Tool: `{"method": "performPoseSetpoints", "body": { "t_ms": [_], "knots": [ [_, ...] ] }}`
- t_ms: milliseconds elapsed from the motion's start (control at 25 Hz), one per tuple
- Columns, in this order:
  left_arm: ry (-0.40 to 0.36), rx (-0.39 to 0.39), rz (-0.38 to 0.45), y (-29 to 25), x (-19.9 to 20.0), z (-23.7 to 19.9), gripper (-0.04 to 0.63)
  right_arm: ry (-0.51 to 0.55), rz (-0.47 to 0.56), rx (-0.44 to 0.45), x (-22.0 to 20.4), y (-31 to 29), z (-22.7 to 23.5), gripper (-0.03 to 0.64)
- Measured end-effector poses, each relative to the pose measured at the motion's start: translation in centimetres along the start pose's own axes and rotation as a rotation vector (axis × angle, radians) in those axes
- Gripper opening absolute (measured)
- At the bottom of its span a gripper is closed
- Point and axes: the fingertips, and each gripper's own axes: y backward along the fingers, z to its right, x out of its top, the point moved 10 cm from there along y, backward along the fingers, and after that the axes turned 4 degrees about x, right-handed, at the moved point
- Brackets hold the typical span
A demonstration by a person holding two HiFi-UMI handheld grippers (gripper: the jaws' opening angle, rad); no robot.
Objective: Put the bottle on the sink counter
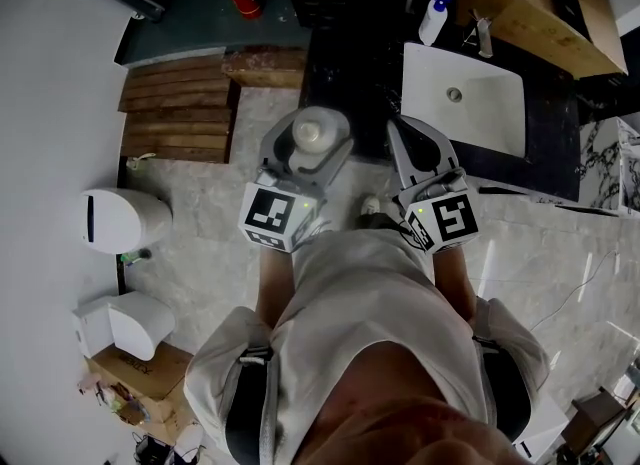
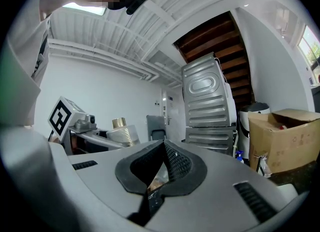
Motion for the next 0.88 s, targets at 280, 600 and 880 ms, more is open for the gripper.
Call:
{"method": "performPoseSetpoints", "body": {
  "t_ms": [280,600,880],
  "knots": [
    [-0.011,0.029,-0.008,-2.5,0.3,0.9,0.327,-0.009,0.008,0.028,0.0,-0.1,3.1,-0.002],
    [-0.009,0.050,-0.039,-4.0,0.3,2.0,0.327,-0.033,0.007,0.042,-0.5,0.2,5.2,-0.003],
    [-0.015,0.051,-0.056,-5.2,0.6,1.5,0.327,-0.043,0.009,0.042,-0.6,-0.3,6.4,-0.003]
  ]
}}
